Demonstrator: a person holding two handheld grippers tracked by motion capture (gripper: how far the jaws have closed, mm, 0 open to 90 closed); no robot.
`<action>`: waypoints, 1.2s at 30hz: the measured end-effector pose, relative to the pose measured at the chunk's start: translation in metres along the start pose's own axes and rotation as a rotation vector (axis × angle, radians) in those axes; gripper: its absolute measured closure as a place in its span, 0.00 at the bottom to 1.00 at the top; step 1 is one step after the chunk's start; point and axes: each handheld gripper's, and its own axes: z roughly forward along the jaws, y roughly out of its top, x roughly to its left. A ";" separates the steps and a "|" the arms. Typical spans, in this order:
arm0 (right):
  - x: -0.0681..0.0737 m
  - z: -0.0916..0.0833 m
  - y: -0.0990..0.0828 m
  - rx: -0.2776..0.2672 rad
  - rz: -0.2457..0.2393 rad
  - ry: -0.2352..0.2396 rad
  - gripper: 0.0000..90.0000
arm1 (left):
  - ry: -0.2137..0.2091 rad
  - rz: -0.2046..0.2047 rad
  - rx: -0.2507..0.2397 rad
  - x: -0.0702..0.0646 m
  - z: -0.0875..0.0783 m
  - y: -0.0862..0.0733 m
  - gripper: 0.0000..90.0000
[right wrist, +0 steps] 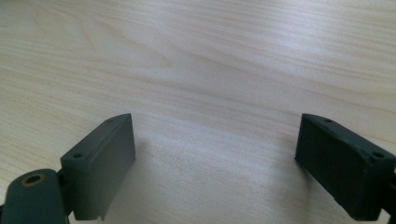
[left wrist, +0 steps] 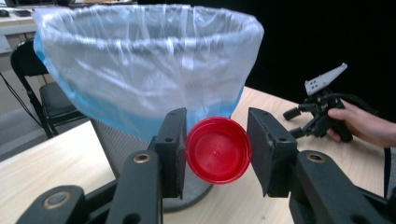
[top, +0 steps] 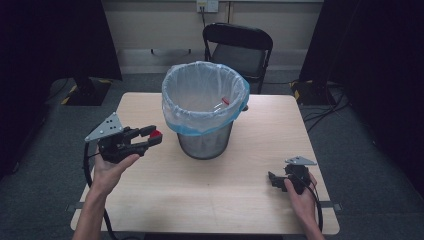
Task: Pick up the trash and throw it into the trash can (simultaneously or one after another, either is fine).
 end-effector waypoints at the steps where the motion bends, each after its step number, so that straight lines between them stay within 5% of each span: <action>1: 0.000 0.000 0.000 0.000 0.000 0.000 0.12 | 0.004 0.005 0.001 0.000 0.000 0.002 0.66; 17: 0.000 0.000 0.000 0.000 0.000 0.000 0.12 | -0.004 0.040 -0.042 -0.006 0.005 0.041 0.66; 36: 0.000 0.000 0.000 0.000 0.000 0.000 0.12 | -0.014 0.053 -0.107 0.004 0.012 0.075 0.66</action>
